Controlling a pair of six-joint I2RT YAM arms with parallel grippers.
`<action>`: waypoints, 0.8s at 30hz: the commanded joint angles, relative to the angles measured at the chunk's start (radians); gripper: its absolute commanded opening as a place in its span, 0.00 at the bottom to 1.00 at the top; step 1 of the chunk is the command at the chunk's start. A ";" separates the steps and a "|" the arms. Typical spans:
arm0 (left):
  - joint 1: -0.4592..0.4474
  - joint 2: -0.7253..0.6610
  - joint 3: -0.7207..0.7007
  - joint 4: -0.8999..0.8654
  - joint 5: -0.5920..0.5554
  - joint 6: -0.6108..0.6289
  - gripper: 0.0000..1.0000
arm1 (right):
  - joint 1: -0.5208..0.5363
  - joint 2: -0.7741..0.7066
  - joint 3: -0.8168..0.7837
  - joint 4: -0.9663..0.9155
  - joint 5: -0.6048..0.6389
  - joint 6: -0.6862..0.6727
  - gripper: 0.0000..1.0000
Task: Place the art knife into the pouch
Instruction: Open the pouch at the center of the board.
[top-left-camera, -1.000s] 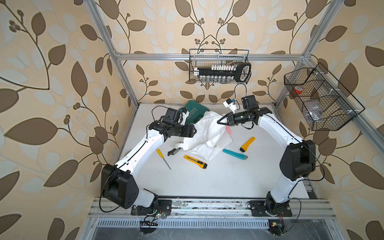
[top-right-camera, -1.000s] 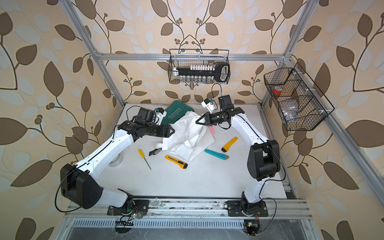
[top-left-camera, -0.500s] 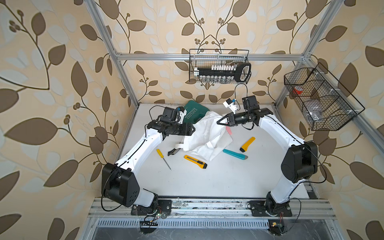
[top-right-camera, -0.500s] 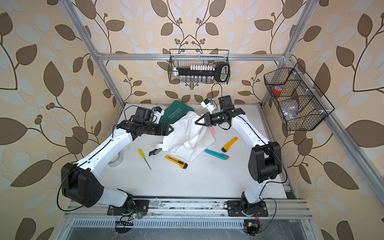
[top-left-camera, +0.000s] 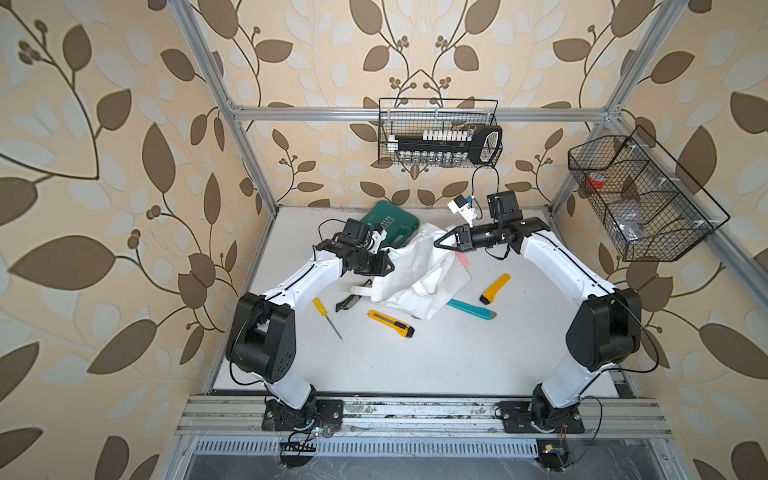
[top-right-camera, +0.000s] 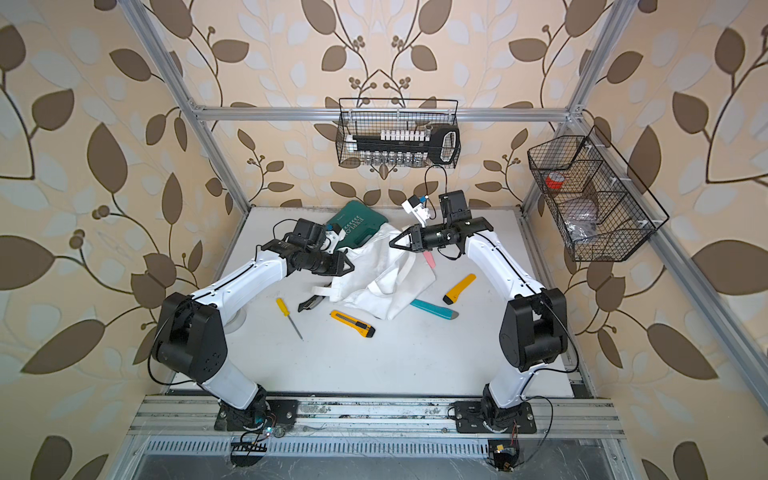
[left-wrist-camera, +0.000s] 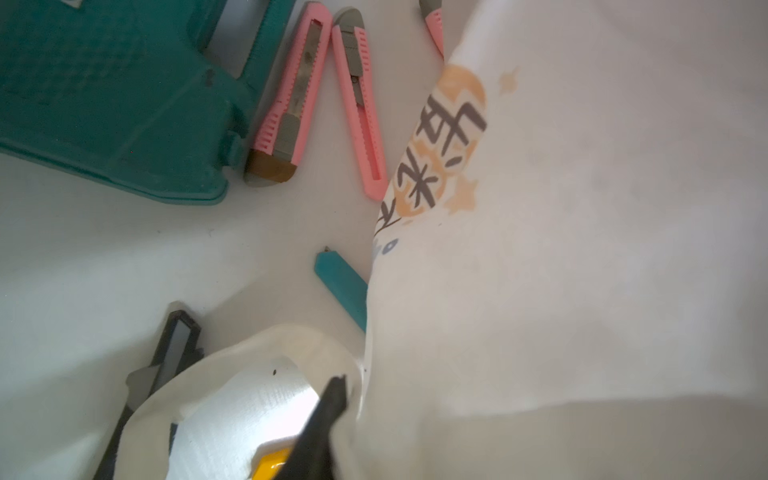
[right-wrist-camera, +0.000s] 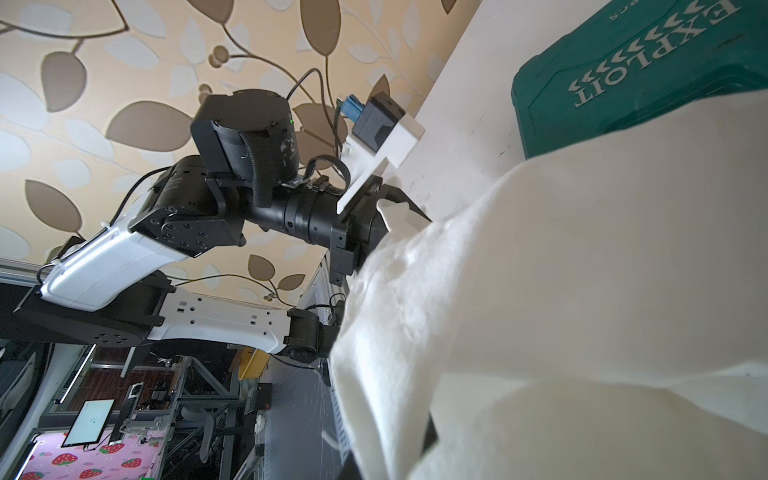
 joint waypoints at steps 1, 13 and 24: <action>-0.009 -0.030 0.106 -0.057 -0.017 0.011 0.00 | 0.005 -0.023 0.013 -0.056 0.057 -0.023 0.00; 0.013 -0.163 0.455 -0.416 -0.072 -0.006 0.00 | 0.027 0.014 0.203 -0.295 0.472 -0.073 0.00; 0.165 -0.246 0.429 -0.460 -0.077 -0.058 0.00 | 0.153 0.122 0.172 -0.213 0.823 -0.060 0.00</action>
